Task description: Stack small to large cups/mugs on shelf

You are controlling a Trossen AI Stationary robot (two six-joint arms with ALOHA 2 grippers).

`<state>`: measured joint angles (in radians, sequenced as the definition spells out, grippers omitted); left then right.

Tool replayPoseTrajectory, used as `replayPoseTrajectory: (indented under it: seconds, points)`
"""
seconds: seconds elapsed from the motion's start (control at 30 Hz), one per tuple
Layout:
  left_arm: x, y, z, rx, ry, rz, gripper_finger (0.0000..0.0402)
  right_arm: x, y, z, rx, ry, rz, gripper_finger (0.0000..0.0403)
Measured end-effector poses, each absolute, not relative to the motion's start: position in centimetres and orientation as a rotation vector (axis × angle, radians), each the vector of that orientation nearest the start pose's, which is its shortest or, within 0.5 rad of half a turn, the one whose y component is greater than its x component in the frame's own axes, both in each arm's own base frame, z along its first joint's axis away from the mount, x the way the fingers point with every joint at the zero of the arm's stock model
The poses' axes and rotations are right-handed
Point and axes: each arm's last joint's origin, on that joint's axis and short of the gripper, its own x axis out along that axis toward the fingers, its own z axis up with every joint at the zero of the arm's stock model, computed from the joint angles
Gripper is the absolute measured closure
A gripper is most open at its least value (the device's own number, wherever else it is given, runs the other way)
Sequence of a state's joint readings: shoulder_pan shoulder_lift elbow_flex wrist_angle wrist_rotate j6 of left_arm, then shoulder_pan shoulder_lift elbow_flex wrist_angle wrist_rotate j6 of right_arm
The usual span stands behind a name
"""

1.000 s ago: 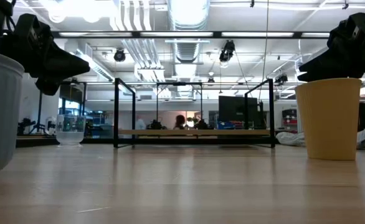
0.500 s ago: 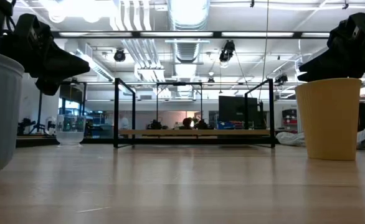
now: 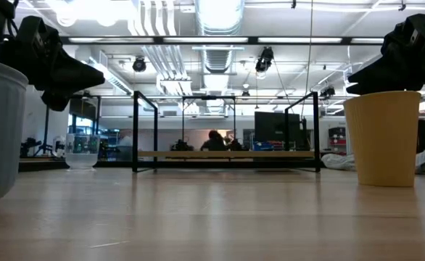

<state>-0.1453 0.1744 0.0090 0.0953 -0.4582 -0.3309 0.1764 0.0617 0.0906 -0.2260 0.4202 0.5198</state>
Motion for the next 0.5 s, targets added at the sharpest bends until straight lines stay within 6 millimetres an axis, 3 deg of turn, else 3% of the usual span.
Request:
replayPoseTrajectory:
  seconds: [0.1, 0.5]
  points:
    - [10.54, -0.16, 16.08, -0.225, 0.031, 0.354, 0.034, 9.27, 0.45, 16.84, 0.458, 0.121, -0.286, 0.0284]
    - [10.51, -0.08, 16.09, 0.453, 0.154, 0.356, 0.034, 9.28, 0.45, 16.92, 0.525, 0.104, -0.289, 0.0284]
